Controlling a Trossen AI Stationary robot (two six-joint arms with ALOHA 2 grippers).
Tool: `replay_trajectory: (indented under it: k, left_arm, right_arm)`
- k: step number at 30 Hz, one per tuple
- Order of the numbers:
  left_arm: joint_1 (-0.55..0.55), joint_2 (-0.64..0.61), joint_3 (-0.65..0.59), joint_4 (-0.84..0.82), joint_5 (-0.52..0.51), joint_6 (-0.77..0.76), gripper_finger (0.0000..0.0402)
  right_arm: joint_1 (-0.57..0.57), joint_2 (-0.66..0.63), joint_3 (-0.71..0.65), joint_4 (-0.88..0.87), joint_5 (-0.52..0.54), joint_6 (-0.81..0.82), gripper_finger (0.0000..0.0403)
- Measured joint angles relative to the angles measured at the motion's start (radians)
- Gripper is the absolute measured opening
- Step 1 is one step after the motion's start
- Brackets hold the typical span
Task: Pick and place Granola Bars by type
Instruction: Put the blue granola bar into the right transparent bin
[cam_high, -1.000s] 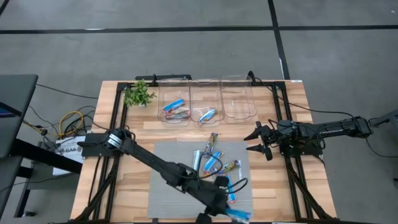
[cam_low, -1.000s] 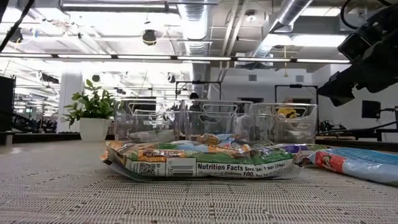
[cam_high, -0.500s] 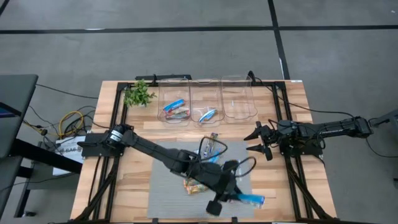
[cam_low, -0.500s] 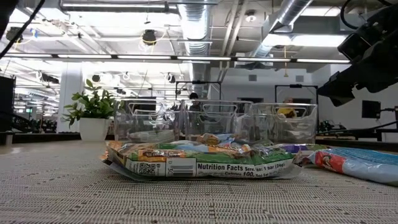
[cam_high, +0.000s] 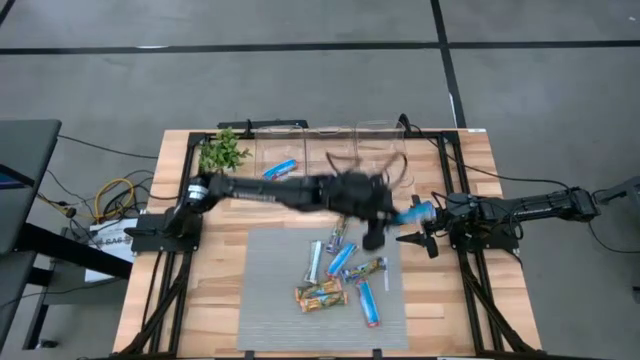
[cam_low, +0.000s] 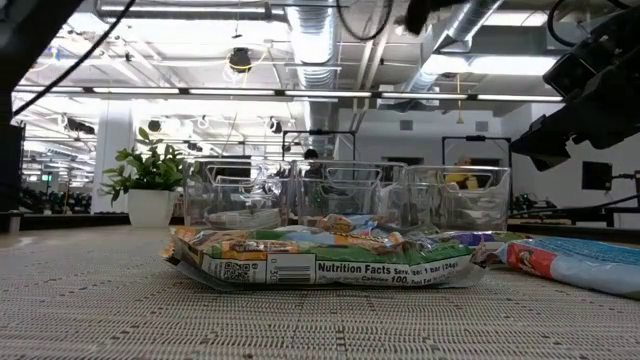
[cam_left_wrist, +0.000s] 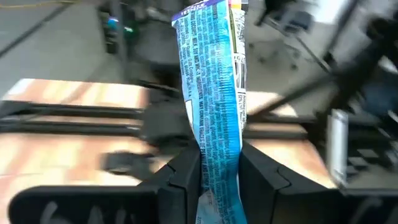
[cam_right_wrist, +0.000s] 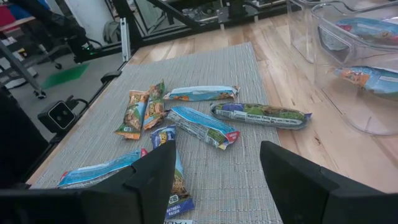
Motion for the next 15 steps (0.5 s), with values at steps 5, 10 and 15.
replay_trajectory:
  k: [5, 10, 15]
  left_arm:
    - [0.127, -0.004, 0.002, 0.0, 0.0, -0.025, 0.0083]
    - [0.218, -0.004, 0.002, -0.031, 0.001, -0.077, 0.0083]
    - [0.25, -0.004, 0.001, -0.03, 0.002, -0.069, 0.0083]
  right_arm:
    - [0.0, 0.0, 0.0, 0.0, 0.0, 0.0, 0.0226]
    - [0.0, 0.0, 0.0, 0.0, 0.0, 0.0, 0.0226]
    - [0.0, 0.0, 0.0, 0.0, 0.0, 0.0, 0.0226]
